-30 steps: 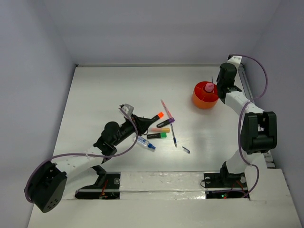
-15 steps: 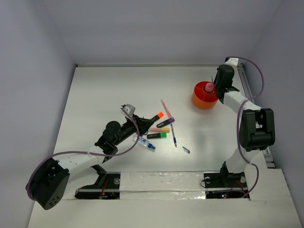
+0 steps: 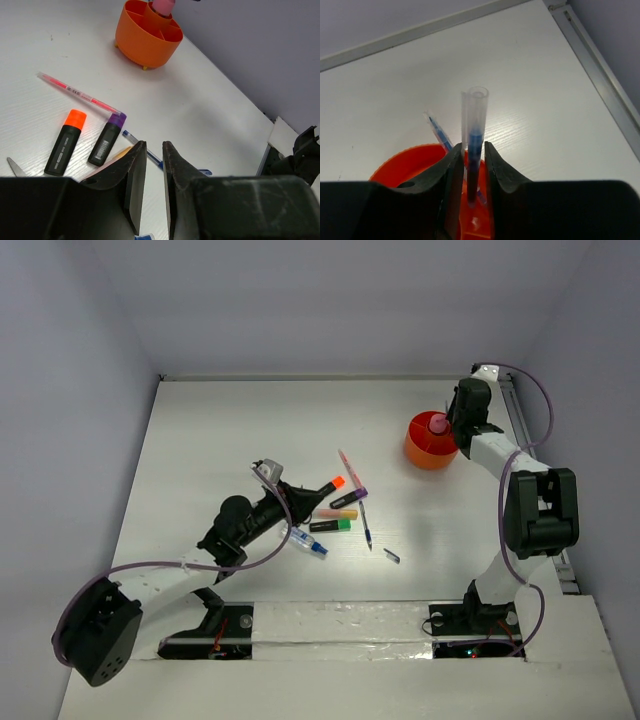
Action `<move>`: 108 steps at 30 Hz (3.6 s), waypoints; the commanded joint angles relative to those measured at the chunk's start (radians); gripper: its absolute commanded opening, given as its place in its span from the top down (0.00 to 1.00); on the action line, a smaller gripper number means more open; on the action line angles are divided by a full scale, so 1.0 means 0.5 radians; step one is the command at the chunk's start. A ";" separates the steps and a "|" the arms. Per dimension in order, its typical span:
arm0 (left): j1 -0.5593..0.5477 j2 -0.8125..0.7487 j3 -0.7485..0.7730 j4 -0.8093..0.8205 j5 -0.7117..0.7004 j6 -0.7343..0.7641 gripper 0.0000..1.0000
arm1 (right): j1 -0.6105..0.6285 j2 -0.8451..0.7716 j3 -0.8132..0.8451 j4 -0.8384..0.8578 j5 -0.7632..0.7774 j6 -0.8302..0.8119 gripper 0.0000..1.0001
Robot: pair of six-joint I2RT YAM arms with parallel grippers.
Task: Sort the stationery into containers
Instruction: Place the pen in the storage box, then pick up the pen from the center of the board.
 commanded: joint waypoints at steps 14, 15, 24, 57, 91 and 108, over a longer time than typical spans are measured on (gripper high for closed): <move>0.009 -0.168 0.053 -0.001 0.041 0.027 0.83 | 0.031 -0.256 0.103 -0.414 -0.037 0.213 0.45; 0.009 -0.171 0.059 -0.013 0.044 0.024 0.83 | 0.031 -0.305 0.100 -0.439 -0.043 0.225 0.45; -0.037 0.047 0.136 -0.010 0.127 0.020 1.00 | 0.055 -0.799 -0.415 -0.408 -0.493 0.464 1.00; -0.136 0.191 0.268 -0.114 -0.005 0.051 1.00 | 1.295 -0.573 -0.674 -0.816 -0.669 0.542 0.63; -0.136 -0.419 0.102 -0.382 -0.536 0.171 0.94 | 0.967 1.237 1.658 -1.703 -0.794 -0.180 0.51; -0.136 -0.321 0.114 -0.351 -0.536 0.165 0.94 | 0.927 1.225 1.689 -1.669 -0.748 -0.314 0.94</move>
